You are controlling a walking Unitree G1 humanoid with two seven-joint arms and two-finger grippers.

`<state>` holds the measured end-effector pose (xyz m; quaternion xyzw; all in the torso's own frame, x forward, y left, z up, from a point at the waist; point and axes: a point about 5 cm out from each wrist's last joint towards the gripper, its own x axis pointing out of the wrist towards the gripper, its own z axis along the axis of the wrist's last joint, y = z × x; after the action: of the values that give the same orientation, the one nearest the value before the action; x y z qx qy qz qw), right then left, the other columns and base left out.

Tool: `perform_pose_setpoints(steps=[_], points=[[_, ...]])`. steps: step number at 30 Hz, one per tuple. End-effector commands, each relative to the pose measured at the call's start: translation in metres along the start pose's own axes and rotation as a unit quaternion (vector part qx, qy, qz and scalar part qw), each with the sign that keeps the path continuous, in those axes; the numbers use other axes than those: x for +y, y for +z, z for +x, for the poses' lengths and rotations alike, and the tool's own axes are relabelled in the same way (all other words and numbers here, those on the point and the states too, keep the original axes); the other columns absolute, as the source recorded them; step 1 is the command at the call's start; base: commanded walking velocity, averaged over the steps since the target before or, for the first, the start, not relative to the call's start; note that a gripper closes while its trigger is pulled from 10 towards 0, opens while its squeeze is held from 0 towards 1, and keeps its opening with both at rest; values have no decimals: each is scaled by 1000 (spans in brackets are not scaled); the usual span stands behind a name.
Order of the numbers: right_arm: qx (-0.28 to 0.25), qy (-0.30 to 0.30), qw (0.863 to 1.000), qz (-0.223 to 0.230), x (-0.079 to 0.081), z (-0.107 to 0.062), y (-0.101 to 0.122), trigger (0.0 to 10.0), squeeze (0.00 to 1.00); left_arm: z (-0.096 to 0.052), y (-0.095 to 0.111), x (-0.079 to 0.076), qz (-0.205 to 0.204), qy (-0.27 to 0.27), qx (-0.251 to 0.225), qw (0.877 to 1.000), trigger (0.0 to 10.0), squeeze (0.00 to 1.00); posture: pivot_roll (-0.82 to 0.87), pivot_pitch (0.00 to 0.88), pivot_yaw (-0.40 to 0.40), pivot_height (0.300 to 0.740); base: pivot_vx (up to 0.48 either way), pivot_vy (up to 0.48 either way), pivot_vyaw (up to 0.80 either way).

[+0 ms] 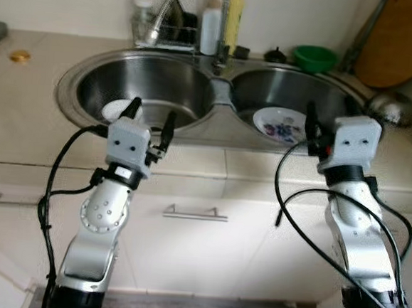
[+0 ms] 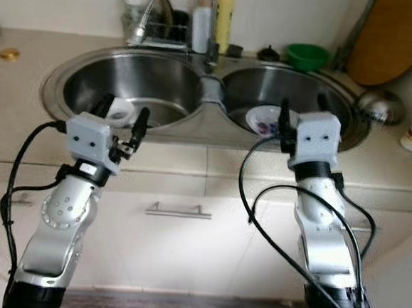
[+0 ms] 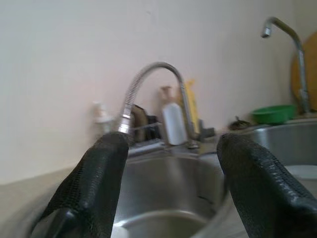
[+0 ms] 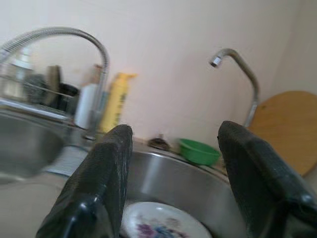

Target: Kitchen organization

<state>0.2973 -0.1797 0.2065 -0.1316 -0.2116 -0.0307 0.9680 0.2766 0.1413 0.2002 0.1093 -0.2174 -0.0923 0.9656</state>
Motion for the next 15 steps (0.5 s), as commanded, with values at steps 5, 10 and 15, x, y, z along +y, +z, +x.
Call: perform_pose_setpoints(steps=[5, 10, 15], points=[[-12, 3, 1000, -8, 3, -4, 11, 10000, 0, 1, 4, 3, 2, -1, -4, 1000, 10000, 0, 25, 0, -34, 740, 0, 480, 0], [-13, 16, 999, -25, 7, -10, 13, 10000, 0, 0, 5, 3, 3, -2, -4, 1000, 10000, 0, 26, 0, -36, 740, 0, 480, 0], [-3, 16, 999, -40, 7, -13, 10, 10000, 0, 0, 4, 3, 4, -1, -4, 1000, 10000, 0, 21, 0, -35, 740, 0, 428, 0]])
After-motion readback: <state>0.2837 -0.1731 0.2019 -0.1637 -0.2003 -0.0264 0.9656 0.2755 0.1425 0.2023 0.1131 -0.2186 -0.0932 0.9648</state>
